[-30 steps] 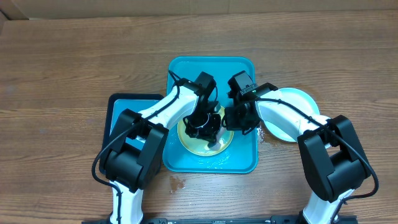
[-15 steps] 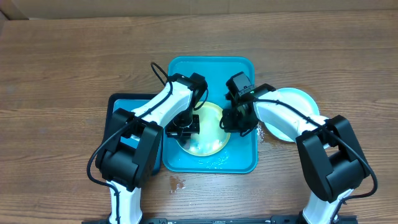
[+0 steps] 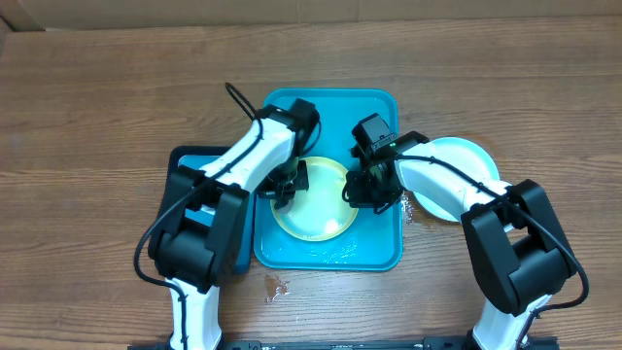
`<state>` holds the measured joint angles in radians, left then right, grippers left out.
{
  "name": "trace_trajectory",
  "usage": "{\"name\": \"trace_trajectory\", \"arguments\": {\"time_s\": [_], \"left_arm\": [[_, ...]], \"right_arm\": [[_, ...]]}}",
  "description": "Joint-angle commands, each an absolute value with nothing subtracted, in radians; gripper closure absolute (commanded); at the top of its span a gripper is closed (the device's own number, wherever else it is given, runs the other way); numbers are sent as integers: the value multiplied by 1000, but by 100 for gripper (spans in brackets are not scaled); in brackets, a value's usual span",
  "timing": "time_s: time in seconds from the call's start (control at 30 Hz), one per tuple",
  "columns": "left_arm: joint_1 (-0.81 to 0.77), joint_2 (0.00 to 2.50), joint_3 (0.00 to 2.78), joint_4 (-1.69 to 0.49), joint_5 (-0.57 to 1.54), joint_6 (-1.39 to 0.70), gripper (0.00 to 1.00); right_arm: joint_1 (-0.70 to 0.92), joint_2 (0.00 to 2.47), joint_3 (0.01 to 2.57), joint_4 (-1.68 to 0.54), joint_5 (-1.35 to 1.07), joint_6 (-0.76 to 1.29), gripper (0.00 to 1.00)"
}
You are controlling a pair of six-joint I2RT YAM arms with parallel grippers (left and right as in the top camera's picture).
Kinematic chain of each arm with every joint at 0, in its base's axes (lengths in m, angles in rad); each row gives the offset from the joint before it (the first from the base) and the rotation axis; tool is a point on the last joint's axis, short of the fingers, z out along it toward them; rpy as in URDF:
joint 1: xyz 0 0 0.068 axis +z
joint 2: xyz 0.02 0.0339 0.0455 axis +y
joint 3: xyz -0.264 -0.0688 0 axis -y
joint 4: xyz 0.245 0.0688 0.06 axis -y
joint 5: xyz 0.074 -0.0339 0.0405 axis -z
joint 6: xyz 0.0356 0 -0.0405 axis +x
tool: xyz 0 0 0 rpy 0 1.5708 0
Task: Clean dirty plates on tray and stack at the side
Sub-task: 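Scrub the yellow plate with the sponge in the left gripper, then return the sponge to the black tray and lift the yellow plate with right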
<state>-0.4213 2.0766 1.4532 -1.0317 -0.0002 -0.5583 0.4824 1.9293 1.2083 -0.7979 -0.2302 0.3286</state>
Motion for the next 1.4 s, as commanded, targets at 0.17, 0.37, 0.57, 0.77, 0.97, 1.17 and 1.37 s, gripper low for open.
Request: {"name": "trace_trajectory", "arguments": {"time_s": [0.17,0.37,0.57,0.77,0.97,1.17,1.37], "left_arm": [[-496,2121,1340,-717,517,-545,96],[-569,2121,1340,-635,581,-539,96],[-562,2120,1340,-657,563,-539,96],[-492,2111,1340,-799,396,-539,96],[-416,2042,1340,-970,106,-540,96],[-377,1890,1340,-1050,-85,-545,96],[-371,1682,1340,-1068,-52,-516,96]], "right_arm": [[479,1957,1197,-800,-159,310,96],[479,1957,1197,-798,-159,310,96],[479,1957,1197,-798,-159,310,96],[479,1957,1197,-798,-159,310,96],[479,1957,1197,-798,-159,310,96],[479,1957,1197,-798,-159,310,96],[479,1957,1197,-801,-159,310,96]]}}
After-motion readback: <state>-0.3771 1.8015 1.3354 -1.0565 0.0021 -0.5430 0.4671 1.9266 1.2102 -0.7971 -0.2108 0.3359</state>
